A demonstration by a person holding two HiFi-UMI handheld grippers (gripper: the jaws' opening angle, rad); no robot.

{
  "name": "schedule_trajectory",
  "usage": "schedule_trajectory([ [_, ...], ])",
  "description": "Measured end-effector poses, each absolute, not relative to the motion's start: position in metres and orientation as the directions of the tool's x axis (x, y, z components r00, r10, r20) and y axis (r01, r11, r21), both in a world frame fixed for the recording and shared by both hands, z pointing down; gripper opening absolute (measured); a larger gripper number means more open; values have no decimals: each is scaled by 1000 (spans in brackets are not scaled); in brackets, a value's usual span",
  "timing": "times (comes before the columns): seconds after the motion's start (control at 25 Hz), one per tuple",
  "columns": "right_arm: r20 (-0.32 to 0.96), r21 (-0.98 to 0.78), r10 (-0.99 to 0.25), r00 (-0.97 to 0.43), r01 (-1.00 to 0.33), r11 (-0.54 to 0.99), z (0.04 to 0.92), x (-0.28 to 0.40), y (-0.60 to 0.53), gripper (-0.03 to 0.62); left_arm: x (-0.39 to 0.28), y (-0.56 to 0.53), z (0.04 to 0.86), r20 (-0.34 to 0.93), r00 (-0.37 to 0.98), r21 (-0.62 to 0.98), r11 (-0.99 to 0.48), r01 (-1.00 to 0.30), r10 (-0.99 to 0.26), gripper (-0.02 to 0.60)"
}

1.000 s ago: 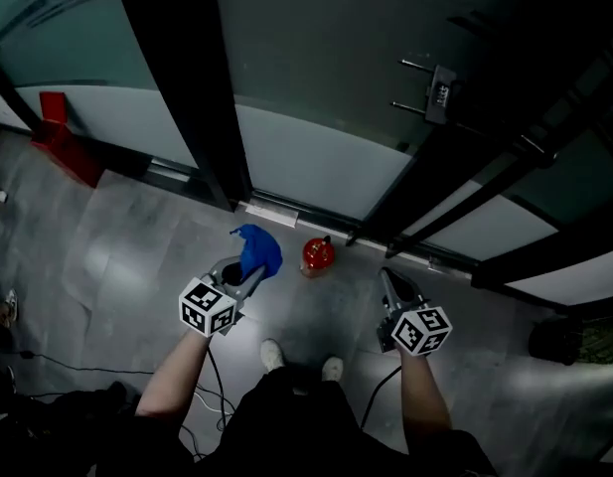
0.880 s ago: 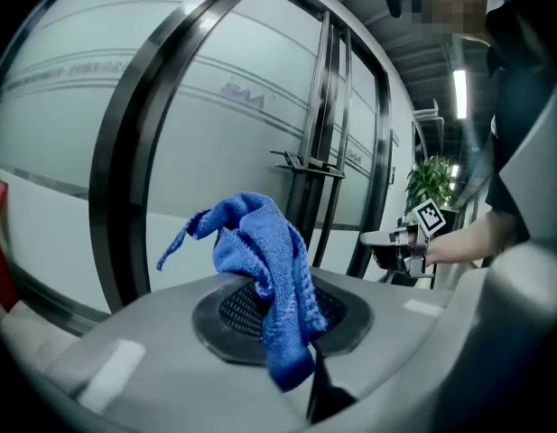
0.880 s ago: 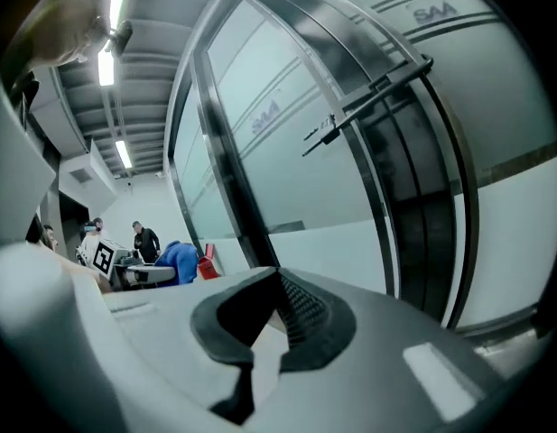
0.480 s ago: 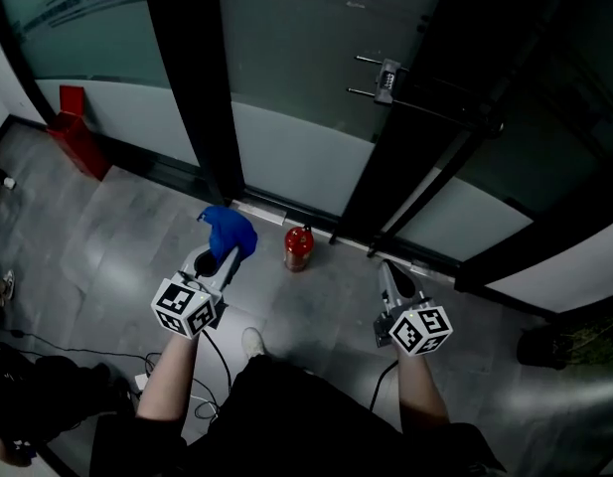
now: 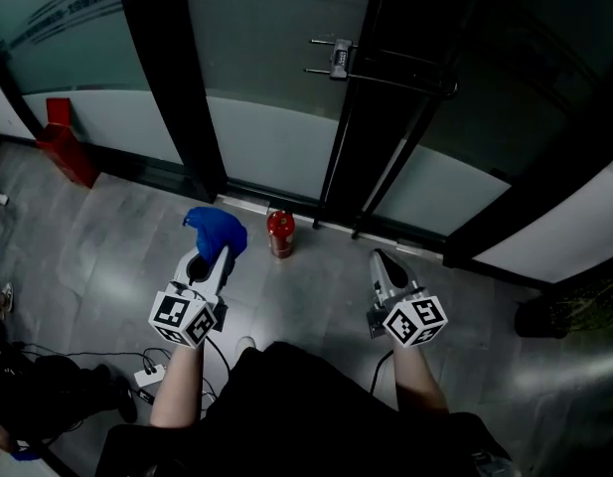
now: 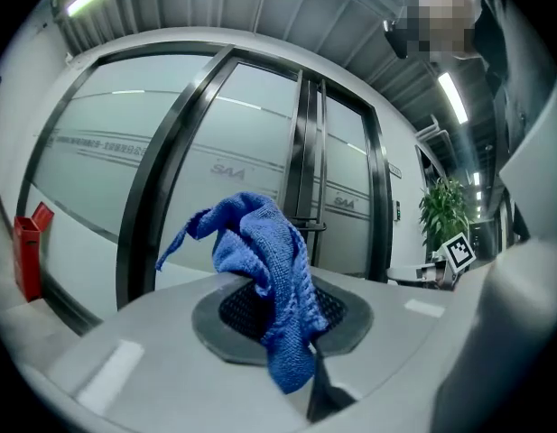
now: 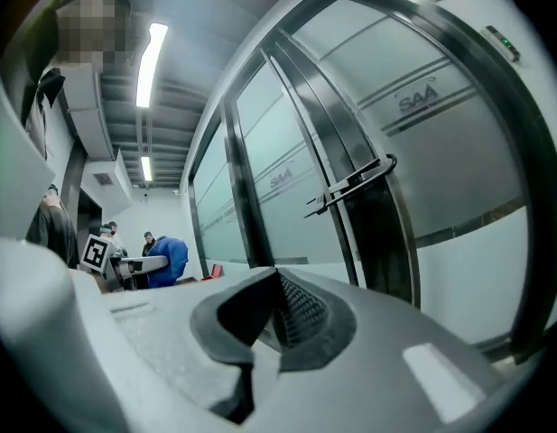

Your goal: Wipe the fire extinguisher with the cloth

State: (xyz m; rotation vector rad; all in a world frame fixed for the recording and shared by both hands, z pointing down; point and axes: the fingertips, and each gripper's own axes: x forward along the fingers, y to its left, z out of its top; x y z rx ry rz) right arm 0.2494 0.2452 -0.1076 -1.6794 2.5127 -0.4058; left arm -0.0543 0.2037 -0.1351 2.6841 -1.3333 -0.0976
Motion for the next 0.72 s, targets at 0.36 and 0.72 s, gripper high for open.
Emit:
schedule_trajectory([
  [0.36, 0, -290, -936, -351, -896, 336, -121, 213, 254, 3, -89, 224, -139, -7, 607, 142, -602, -786, -794, 67],
  [0.72, -6, -281, -915, -405, -877, 390, -121, 144, 240, 3, -123, 220, -127, 14, 635, 139, -627, -766, -773, 67],
])
